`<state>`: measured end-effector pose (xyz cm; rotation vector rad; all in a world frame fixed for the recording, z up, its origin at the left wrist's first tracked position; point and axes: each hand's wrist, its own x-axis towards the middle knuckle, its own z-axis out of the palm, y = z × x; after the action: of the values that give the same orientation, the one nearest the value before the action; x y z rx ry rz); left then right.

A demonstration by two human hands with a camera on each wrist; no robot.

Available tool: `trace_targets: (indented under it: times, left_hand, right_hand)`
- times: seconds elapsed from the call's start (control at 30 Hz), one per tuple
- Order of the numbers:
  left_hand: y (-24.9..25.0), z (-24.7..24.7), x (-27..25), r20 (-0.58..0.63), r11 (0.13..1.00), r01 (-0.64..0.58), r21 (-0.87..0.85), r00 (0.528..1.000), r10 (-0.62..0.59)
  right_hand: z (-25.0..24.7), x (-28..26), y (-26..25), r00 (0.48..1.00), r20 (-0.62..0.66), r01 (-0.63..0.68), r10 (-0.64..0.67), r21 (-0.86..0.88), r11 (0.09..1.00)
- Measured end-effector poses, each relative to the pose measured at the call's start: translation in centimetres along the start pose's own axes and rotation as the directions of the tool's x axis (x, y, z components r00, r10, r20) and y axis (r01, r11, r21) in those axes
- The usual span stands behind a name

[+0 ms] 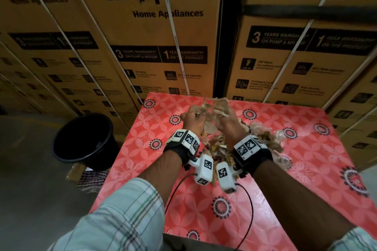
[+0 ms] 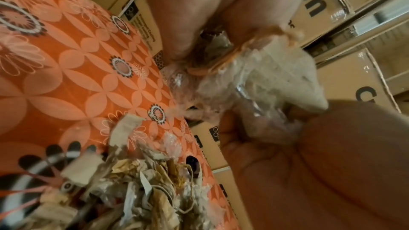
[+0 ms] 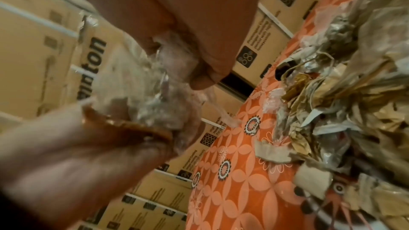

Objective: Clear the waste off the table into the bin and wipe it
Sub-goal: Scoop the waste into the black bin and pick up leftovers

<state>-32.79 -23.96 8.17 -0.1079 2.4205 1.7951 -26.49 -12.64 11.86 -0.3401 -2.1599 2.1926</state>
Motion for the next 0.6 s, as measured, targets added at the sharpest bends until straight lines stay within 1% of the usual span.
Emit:
trace_targets:
  times: [0.03,0.07,0.13,0.17,0.23,0.27,0.3,0.33,0.4,0.43,0.5,0.53,0.57,0.6]
  left_hand:
    - [0.0,0.4,0.1,0.006,0.999,0.042,0.014,0.999,-0.042]
    - [0.2,0.5,0.1,0.014,0.996,0.078,0.032,0.997,-0.078]
    - [0.1,0.6,0.4,-0.006,0.994,0.093,0.056,0.996,-0.092]
    - [0.1,0.3,0.5,-0.020,0.995,0.092,0.049,0.996,-0.091]
    - [0.0,-0.4,0.7,-0.040,0.994,0.099,0.035,0.994,-0.098]
    - [-0.1,-0.6,0.8,-0.030,0.992,0.114,0.051,0.993,-0.113]
    - [-0.1,-0.8,0.7,0.004,0.987,0.143,0.069,0.990,-0.144]
    - [-0.3,-0.8,0.9,0.065,0.981,0.182,0.066,0.980,-0.187]
    - [-0.6,-1.0,0.8,0.201,0.962,0.272,-0.028,0.944,-0.261]
    - [-0.5,-1.1,0.3,0.252,0.938,0.316,-0.143,0.928,-0.274]
    - [0.8,-1.7,-1.0,0.289,0.846,0.386,-0.367,0.912,-0.290]
    - [1.2,-1.9,-1.3,0.321,0.805,0.411,-0.427,0.902,-0.290]
    - [1.3,-2.0,-1.2,0.359,0.784,0.436,-0.442,0.887,-0.290]
    - [1.9,-2.3,-1.4,0.402,0.791,0.441,-0.423,0.874,-0.272]
  right_hand:
    - [0.3,-0.3,-0.3,0.999,0.033,0.037,-0.036,-0.026,0.999]
    - [0.6,-0.8,-0.7,0.996,0.060,0.060,-0.059,-0.015,0.998]
    - [0.9,-1.6,-1.3,0.987,0.135,0.092,-0.090,-0.007,0.996]
    - [0.8,-1.9,-1.2,0.973,0.204,0.118,-0.108,-0.038,0.992]
    - [0.4,-2.6,-0.7,0.936,0.341,0.157,-0.090,-0.174,0.972]
    - [0.0,-2.6,-0.2,0.921,0.379,0.201,-0.088,-0.271,0.941]
    - [-0.2,-2.5,0.4,0.903,0.418,0.268,-0.096,-0.376,0.887]
    - [-0.3,-2.4,0.8,0.886,0.451,0.338,-0.105,-0.474,0.813]
    - [-0.4,-1.9,1.5,0.897,0.430,0.379,-0.103,-0.627,0.681]
    - [-0.5,-1.8,1.6,0.898,0.423,0.397,-0.119,-0.665,0.633]
    - [-1.2,-1.5,2.0,0.890,0.421,0.441,-0.176,-0.696,0.566]
    - [-1.6,-1.5,2.4,0.889,0.417,0.450,-0.191,-0.710,0.542]
    - [-2.0,-1.6,2.7,0.888,0.409,0.456,-0.211,-0.723,0.519]
    - [-2.3,-1.7,3.2,0.886,0.402,0.462,-0.230,-0.728,0.506]
